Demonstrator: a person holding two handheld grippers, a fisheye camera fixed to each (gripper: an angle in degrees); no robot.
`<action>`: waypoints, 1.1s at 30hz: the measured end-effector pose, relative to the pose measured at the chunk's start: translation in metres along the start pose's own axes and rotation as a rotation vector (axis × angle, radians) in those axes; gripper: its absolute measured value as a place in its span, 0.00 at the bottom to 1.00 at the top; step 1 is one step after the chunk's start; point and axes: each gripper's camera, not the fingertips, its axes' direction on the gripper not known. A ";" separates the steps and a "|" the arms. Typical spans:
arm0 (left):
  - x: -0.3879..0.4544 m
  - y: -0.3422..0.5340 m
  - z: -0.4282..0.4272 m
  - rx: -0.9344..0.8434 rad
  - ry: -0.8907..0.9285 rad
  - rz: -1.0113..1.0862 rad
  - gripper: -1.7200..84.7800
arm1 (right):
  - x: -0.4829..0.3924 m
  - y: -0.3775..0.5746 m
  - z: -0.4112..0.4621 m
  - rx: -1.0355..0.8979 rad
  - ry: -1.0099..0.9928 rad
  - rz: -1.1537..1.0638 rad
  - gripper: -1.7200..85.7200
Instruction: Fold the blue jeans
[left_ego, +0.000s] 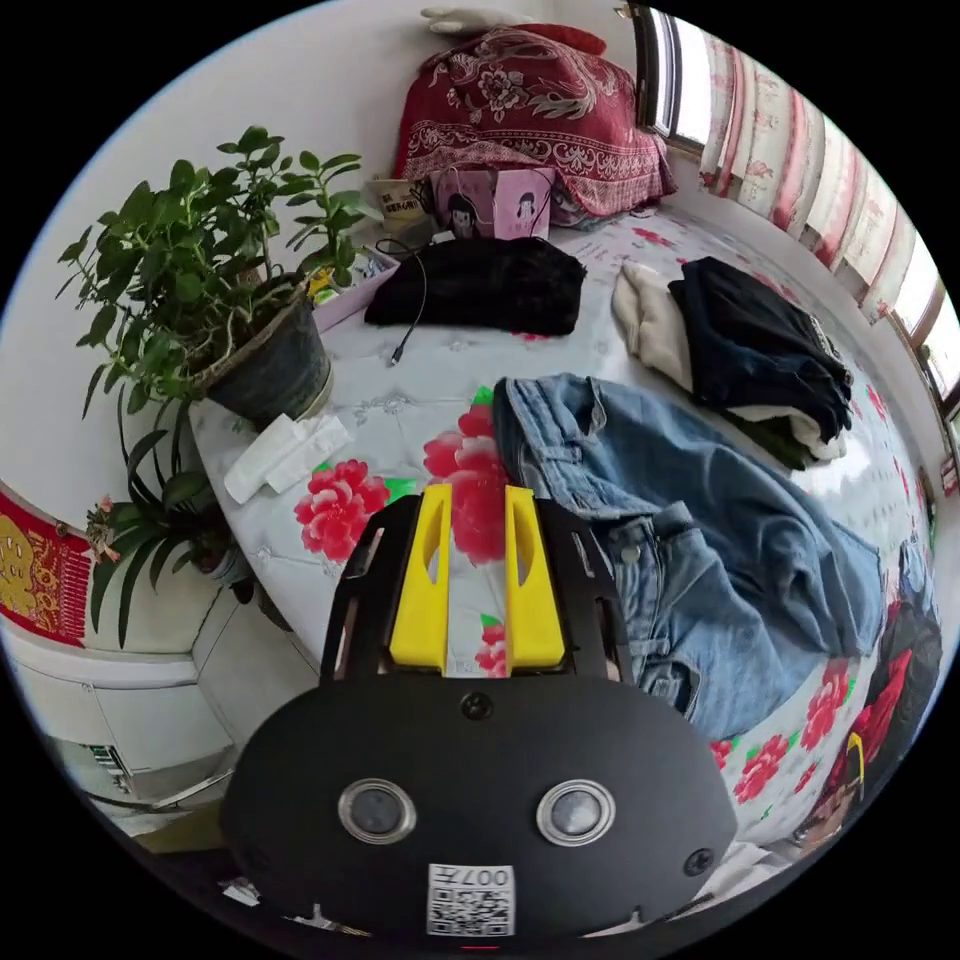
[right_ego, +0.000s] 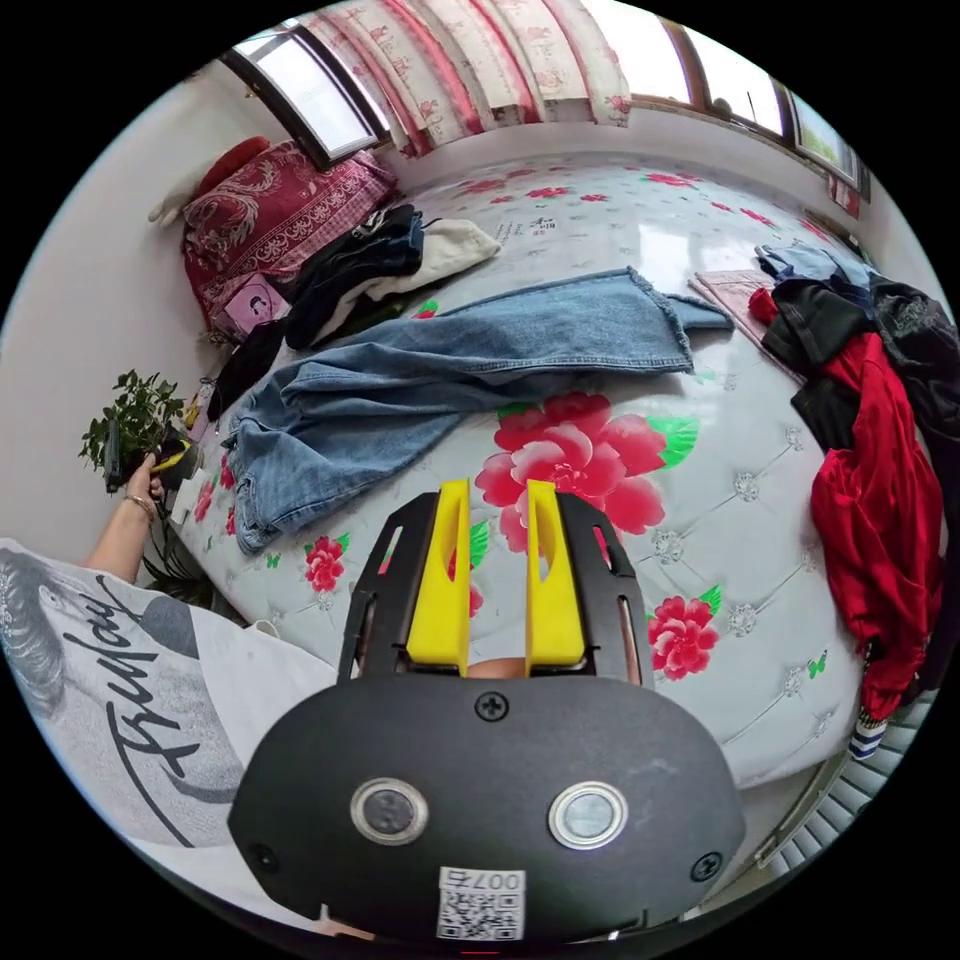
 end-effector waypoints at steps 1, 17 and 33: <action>0.014 0.027 -0.009 0.020 0.051 0.069 0.11 | 0.006 -0.004 0.001 -0.001 0.005 0.008 0.09; 0.257 0.127 0.023 -0.297 0.232 0.714 0.06 | 0.200 -0.148 0.060 0.076 -0.369 0.666 0.04; 0.142 0.123 -0.053 -0.278 0.217 0.481 0.01 | 0.079 -0.196 0.002 0.074 0.002 -0.101 0.13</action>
